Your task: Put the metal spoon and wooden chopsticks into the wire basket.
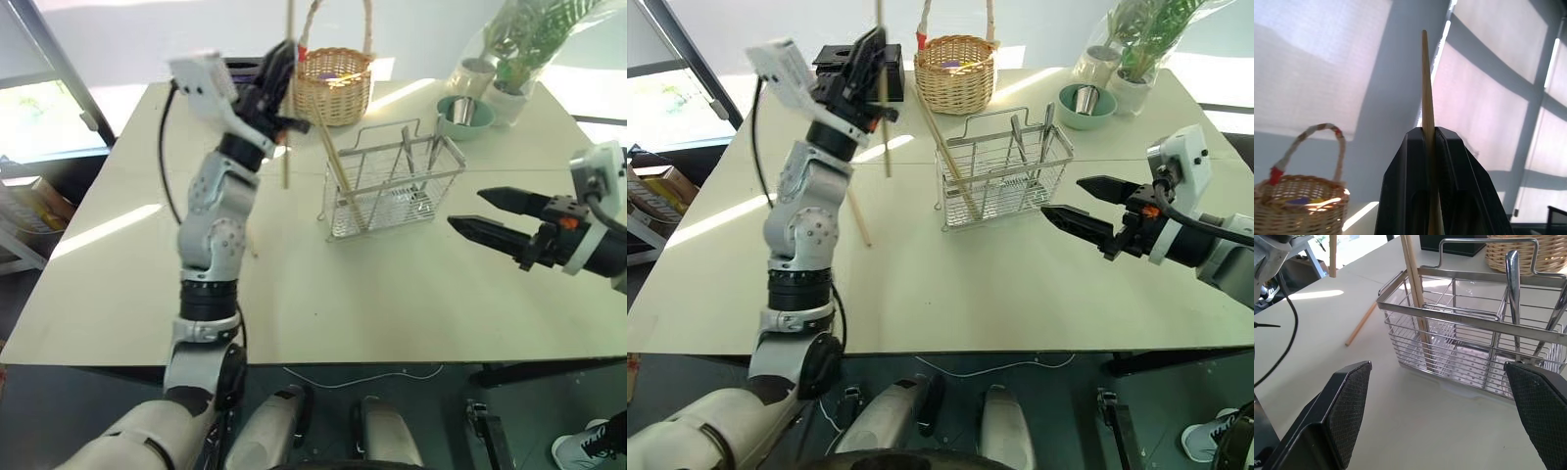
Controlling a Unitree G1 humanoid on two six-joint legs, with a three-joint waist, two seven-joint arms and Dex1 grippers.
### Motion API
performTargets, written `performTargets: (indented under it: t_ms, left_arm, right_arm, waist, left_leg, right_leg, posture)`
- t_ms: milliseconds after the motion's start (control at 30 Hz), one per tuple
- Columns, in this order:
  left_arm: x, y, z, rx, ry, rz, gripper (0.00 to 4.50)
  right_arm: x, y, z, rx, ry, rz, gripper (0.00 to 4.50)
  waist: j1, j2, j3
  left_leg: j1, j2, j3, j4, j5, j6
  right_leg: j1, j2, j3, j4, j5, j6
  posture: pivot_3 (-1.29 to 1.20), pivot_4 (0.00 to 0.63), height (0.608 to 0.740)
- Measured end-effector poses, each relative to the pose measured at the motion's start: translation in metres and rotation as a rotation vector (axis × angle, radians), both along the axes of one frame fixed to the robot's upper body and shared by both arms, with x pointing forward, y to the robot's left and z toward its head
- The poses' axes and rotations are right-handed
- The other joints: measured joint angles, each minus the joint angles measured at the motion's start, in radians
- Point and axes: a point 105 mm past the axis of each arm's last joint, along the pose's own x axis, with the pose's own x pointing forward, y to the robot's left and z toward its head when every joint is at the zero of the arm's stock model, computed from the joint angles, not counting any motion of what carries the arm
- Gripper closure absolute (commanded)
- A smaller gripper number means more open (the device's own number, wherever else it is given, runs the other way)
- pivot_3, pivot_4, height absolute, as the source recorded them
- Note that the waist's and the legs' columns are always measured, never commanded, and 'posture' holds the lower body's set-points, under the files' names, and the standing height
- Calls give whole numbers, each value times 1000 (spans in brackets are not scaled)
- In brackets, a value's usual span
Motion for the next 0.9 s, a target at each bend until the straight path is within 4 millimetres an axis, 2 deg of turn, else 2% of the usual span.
performTargets:
  t_ms: [100,267,533,900]
  left_arm:
    - [-5,-21,-2,-41,-18,-147,4404]
    - [-11,-44,-11,-63,-69,-245,4404]
    - [12,-45,-35,-39,-46,-138,4404]
    - [19,-49,-31,-53,-71,-94,4404]
  right_arm:
    - [1,0,1,5,-10,-10,0]
    - [0,6,2,27,-50,-9,0]
    - [-3,13,-4,61,-52,-17,0]
    - [-10,9,-9,83,-32,-43,0]
  waist:
    - [-5,0,0]
    - [-4,0,0]
    - [-1,-1,0]
    - [-4,-1,0]
  left_leg:
    - [0,0,0,-1,0,0]
    - [0,0,0,-1,0,1]
    - [0,0,0,0,0,1]
    - [0,0,0,0,0,2]
  right_leg:
    - [-1,0,0,0,0,0]
    - [0,0,0,0,0,0]
    - [0,0,0,0,0,0]
    - [0,0,0,0,0,0]
  posture:
    - [0,150,740]
    - [0,150,740]
    - [0,150,740]
    - [0,150,740]
